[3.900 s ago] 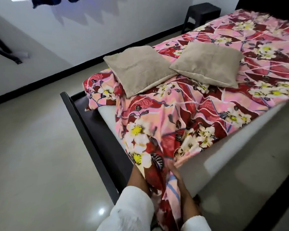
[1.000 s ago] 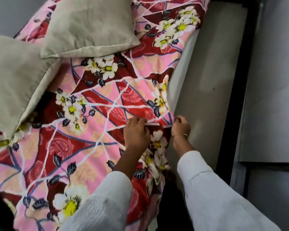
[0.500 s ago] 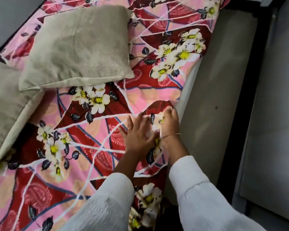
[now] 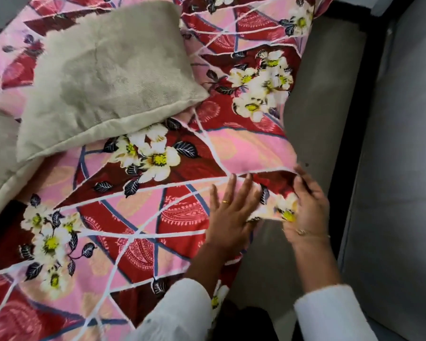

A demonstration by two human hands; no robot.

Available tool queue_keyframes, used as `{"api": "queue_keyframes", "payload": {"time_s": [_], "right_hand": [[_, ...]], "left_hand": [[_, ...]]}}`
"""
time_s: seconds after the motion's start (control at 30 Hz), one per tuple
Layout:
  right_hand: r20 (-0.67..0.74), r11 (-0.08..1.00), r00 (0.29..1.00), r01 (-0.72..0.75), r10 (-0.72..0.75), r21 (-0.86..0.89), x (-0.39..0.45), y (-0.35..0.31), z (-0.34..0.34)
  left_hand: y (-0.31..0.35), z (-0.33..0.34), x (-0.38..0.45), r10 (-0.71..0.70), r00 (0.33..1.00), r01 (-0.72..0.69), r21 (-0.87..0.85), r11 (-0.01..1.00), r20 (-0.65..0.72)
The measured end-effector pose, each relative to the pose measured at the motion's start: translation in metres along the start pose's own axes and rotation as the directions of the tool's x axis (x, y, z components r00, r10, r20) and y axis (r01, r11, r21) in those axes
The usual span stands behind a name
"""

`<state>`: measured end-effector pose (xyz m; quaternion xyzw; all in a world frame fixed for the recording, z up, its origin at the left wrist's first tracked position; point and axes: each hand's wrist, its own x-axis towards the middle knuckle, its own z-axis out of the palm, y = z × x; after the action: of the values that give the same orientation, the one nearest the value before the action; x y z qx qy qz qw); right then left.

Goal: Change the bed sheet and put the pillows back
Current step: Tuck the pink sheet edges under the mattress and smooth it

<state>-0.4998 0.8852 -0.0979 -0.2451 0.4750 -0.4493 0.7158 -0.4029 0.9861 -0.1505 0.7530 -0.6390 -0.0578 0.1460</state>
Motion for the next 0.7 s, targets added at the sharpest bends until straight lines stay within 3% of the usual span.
{"api": "queue_keyframes", "payload": {"time_s": [0.13, 0.27, 0.37, 0.43, 0.53, 0.63, 0.7], "right_hand": [[-0.174, 0.984, 0.984, -0.054, 0.024, -0.170, 0.016, 0.023, -0.045], [-0.388, 0.864, 0.915, -0.279, 0.108, -0.418, 0.033, 0.050, -0.053], [-0.518, 0.744, 0.855, -0.337, -0.014, -0.576, 0.050, 0.059, -0.044], [-0.471, 0.632, 0.876, -0.307, -0.104, -0.711, 0.058, 0.065, -0.036], [-0.373, 0.517, 0.927, -0.304, -0.032, -0.800, 0.056, 0.078, -0.022], [-0.266, 0.578, 0.963, -0.247, 0.054, -0.778, 0.044, 0.095, -0.015], [-0.280, 0.613, 0.956, -0.270, 0.083, -0.742, 0.028, 0.101, -0.012]], "left_hand": [[0.004, 0.010, -0.002, 0.069, 0.990, -0.081, 0.101, 0.992, 0.120], [0.003, 0.004, 0.005, 0.104, 0.980, -0.125, 0.121, 0.985, 0.168], [0.001, 0.001, 0.012, 0.158, 0.979, -0.163, 0.031, 0.986, 0.126], [-0.003, 0.000, 0.017, 0.138, 0.986, -0.138, -0.005, 0.990, 0.096], [-0.005, 0.001, 0.015, 0.144, 0.987, -0.145, 0.002, 0.989, 0.069], [-0.009, 0.002, 0.006, 0.181, 0.983, -0.181, -0.017, 0.983, 0.001], [-0.014, -0.001, -0.004, 0.137, 0.990, -0.137, 0.017, 0.990, -0.041]]}}
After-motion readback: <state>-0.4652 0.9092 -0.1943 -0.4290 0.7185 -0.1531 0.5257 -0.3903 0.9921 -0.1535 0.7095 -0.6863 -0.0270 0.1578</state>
